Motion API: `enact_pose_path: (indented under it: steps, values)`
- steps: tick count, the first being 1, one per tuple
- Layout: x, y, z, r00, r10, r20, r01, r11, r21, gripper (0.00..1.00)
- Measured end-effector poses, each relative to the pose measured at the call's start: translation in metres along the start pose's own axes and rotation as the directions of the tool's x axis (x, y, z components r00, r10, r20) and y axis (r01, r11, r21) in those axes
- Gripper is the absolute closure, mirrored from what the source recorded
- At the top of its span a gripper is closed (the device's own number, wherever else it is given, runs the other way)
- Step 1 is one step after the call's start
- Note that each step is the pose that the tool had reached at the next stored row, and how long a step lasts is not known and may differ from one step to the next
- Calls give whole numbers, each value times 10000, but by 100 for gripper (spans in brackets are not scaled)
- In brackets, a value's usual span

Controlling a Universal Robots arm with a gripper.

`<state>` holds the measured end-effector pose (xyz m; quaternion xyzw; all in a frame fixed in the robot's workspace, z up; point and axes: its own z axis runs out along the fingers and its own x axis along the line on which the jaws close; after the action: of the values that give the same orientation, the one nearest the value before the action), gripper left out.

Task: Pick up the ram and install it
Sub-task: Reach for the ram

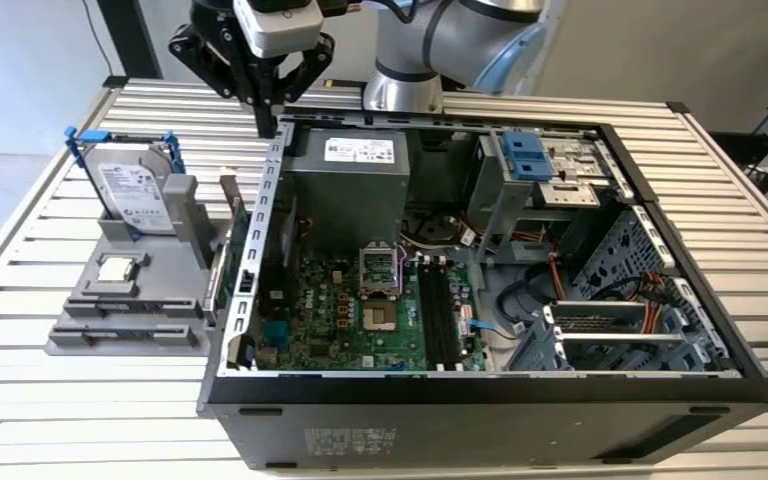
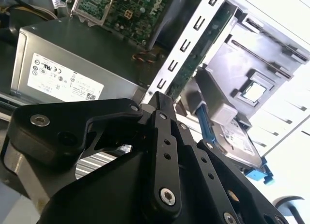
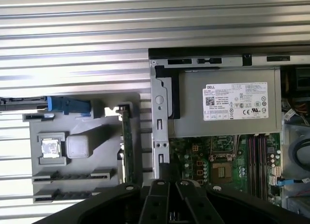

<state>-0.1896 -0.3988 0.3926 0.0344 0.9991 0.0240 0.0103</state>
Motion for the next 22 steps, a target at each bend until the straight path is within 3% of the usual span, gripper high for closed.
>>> enact_pose_path:
  steps: [22]
  values:
    - [339, -23, -8, 10000, -26, -1, 26, 10000, 0, 100]
